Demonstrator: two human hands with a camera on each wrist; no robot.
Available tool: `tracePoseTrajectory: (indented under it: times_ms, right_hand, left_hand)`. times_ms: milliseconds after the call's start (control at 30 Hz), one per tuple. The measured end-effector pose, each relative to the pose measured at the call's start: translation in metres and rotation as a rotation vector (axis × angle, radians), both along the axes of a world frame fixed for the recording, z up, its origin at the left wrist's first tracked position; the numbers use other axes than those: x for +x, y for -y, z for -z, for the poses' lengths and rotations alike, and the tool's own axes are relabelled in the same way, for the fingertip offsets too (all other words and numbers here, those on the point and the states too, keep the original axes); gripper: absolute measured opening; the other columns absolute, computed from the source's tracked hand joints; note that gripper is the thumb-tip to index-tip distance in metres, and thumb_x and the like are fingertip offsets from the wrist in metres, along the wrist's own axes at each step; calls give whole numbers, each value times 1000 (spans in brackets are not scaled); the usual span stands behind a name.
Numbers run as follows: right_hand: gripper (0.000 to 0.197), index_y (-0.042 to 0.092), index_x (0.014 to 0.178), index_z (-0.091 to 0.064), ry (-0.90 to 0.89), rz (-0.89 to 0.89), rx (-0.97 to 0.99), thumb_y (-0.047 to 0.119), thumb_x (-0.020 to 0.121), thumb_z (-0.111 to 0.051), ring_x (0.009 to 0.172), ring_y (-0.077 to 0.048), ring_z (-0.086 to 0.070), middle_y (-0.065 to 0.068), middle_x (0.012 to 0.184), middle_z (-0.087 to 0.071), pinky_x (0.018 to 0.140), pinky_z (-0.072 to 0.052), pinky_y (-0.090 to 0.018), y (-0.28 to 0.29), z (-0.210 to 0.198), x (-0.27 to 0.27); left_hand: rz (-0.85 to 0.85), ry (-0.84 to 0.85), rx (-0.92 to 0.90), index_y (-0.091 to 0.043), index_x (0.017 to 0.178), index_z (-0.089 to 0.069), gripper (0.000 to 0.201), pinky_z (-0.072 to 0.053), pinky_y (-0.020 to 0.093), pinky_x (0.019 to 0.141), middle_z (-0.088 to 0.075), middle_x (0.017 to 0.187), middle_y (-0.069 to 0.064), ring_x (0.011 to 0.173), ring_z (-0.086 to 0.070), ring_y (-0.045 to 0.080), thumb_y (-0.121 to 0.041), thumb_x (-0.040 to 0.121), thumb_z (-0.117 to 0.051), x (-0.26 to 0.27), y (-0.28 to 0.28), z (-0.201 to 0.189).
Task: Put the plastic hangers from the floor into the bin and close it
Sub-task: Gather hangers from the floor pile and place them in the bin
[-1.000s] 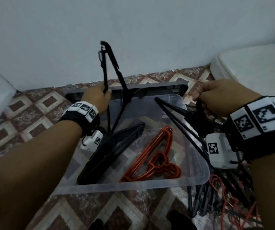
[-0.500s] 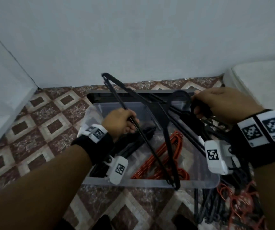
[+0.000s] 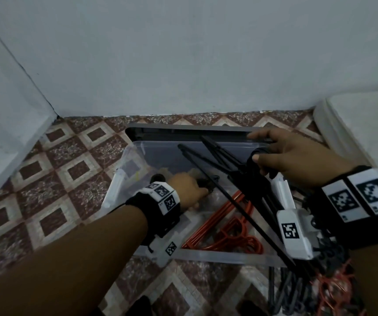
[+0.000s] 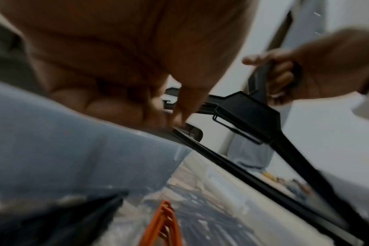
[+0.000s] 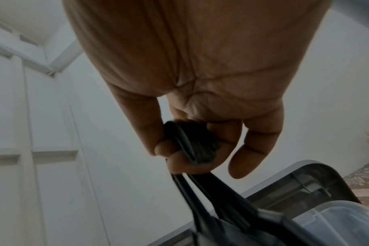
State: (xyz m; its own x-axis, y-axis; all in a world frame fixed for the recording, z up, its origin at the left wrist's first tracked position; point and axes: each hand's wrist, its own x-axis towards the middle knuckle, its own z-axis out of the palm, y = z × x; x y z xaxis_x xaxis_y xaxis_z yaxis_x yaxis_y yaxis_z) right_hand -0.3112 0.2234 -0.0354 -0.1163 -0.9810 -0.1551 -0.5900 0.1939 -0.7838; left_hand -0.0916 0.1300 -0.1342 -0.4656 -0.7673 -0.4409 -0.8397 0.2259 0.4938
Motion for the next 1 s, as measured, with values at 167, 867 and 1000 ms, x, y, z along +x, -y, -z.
tracePoseTrajectory:
  times_ms: [167,867,1000]
  right_hand:
    - [15,39,101,-62,-82,-55,38,27,97,-54,67,-25,-62,4,71,-67,72,-53,-50,3,0,12]
    - [28,16,79,-67,122,290,-306,42,89,-65,57,-17,-66,-2,65,-70,65,-53,-35,4,2,-9]
    - [69,23,114,-64,259,41,21,70,64,-73,89,-19,-72,-4,100,-75,79,-54,-38,3,8,5]
  left_hand:
    - [210,-317,-784,-29,100,-54,36,-45,37,88,-55,103,-5,100,-53,21,-51,73,-62,3,3,-10]
    - [-191,-285,-498,-19,91,-45,24,-32,31,48,-54,69,0,60,-52,21,-39,102,-39,24,44,-25]
    - [-222,-674,-79,-14,85,-46,31,-44,33,53,-51,61,0,51,-48,21,-39,102,-42,6,21,-41]
